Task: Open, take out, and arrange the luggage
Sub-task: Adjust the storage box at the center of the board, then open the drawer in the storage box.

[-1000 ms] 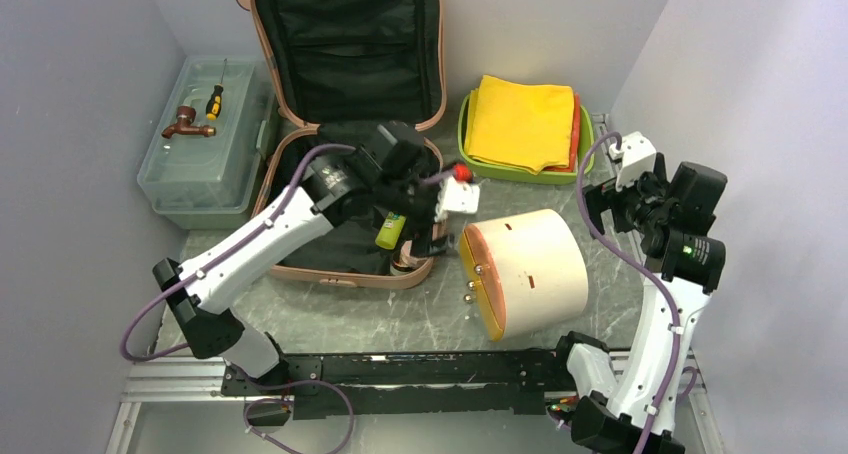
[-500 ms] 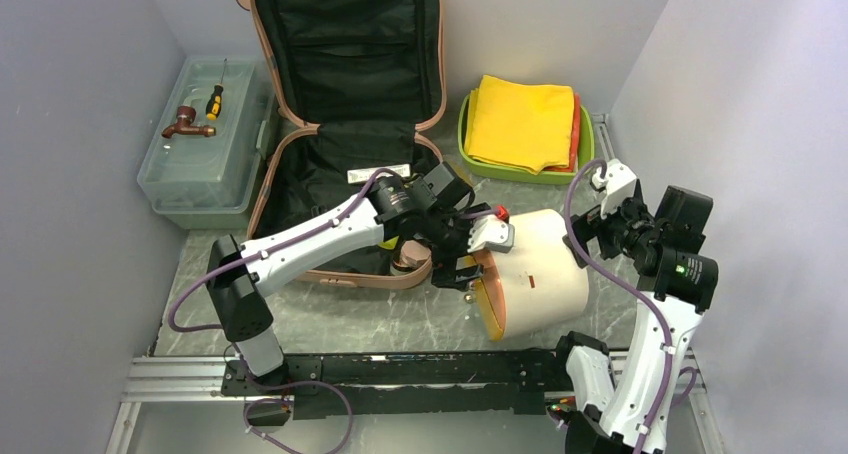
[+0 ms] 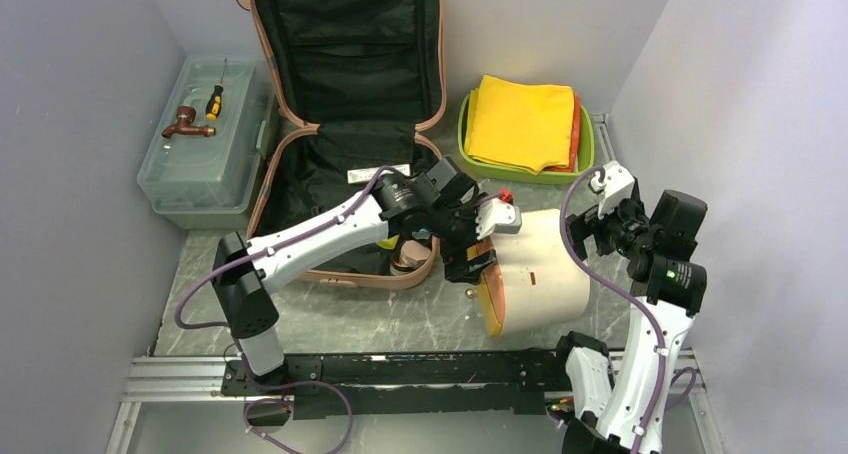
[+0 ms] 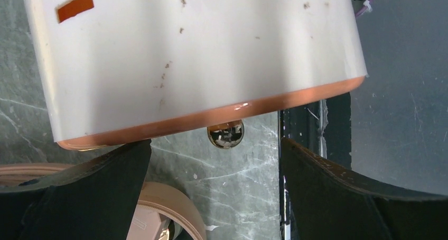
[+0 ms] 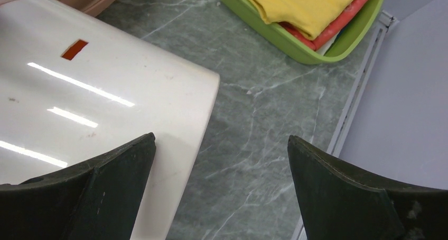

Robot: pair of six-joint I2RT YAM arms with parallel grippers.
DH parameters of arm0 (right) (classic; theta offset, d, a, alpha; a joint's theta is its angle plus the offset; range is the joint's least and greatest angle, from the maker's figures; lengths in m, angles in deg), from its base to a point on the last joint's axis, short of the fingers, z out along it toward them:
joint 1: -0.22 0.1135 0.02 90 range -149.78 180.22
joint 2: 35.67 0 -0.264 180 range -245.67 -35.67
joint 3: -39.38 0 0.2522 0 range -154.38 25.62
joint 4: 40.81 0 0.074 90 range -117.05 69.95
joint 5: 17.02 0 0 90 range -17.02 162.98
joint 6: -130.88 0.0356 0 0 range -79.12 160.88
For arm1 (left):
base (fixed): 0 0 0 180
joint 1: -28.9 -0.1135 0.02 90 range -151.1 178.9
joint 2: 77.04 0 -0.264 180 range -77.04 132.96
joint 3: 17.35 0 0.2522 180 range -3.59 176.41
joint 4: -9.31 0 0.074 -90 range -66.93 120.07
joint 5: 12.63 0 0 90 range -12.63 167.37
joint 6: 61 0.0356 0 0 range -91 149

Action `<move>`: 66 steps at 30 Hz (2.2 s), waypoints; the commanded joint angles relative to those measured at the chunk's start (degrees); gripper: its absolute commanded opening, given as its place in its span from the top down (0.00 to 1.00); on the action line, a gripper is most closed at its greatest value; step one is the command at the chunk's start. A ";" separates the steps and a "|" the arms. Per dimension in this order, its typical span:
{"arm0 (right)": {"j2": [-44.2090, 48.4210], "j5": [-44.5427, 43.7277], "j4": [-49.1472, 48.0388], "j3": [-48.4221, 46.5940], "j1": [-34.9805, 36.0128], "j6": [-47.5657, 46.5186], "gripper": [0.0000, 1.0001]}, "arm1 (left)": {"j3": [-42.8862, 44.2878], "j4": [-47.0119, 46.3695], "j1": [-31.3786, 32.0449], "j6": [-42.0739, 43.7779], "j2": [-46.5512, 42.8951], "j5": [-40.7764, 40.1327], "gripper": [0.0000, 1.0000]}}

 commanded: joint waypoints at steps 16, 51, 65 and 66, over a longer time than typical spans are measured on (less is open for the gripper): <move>-3.94 0.32 -6.59 8.44 0.03 1.79 0.01 | 7.90 -7.14 -0.40 -5.45 7.92 -7.72 0.52; -3.95 2.33 -21.58 5.22 3.72 20.19 0.00 | -0.91 -15.84 -10.91 -7.79 1.76 -11.36 1.00; -13.15 -3.00 -29.74 1.24 20.89 28.17 0.01 | -6.07 -14.29 -13.25 -2.10 -3.58 -3.52 1.00; -13.98 -4.02 -30.73 0.68 21.62 29.02 0.01 | -6.42 -14.15 -13.83 -1.88 -4.30 -2.79 1.00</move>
